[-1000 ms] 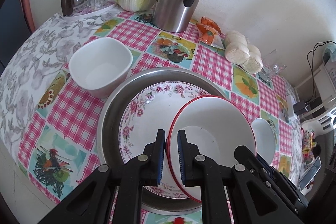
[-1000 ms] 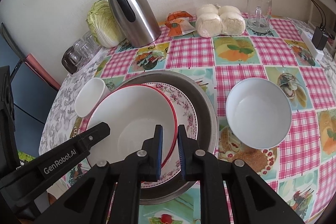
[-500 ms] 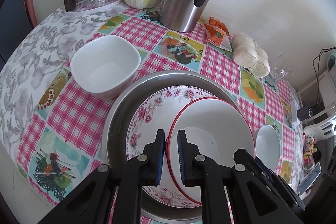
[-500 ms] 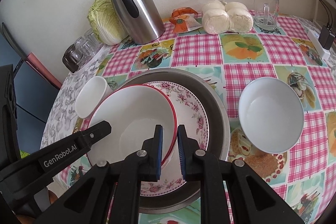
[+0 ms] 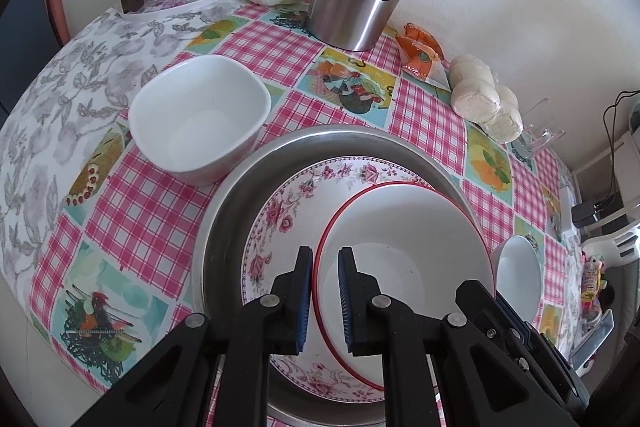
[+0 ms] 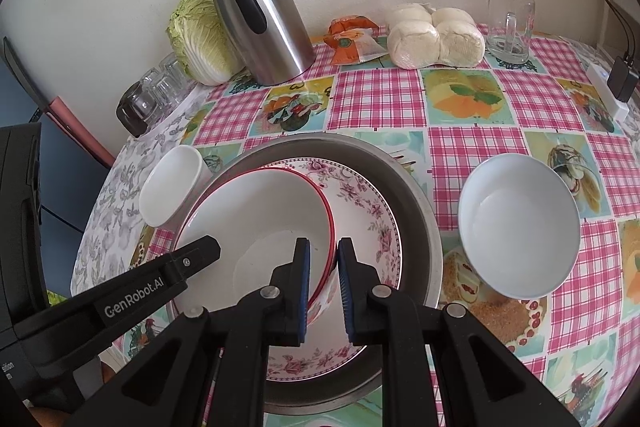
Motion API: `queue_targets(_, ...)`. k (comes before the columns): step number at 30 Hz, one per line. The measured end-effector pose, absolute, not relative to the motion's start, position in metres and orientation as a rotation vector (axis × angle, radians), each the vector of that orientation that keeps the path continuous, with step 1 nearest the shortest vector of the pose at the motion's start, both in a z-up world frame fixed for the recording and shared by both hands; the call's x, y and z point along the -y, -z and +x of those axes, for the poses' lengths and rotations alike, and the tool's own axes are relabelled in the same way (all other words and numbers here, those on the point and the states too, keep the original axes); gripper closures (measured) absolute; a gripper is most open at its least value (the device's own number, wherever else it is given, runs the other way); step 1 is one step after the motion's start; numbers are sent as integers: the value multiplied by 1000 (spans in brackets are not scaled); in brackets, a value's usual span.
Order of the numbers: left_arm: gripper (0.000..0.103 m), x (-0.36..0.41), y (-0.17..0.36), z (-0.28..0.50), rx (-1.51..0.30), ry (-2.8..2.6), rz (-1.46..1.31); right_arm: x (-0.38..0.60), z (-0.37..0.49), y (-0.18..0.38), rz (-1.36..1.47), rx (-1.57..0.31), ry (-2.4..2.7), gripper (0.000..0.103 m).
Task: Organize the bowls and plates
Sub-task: 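Lower the red-rimmed bowl onto the plate inside the basin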
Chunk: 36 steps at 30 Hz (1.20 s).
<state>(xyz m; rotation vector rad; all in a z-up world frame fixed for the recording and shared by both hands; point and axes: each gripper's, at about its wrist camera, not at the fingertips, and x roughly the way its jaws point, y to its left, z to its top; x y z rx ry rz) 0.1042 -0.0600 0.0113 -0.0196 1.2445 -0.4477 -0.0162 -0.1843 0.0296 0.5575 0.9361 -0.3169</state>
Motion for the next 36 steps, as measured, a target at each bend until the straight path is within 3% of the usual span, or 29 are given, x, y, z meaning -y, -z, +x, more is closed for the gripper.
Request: queue_targets(36,85,60,-18,104,-1222,441,-19,192,-22,-30,573,-923,345,87)
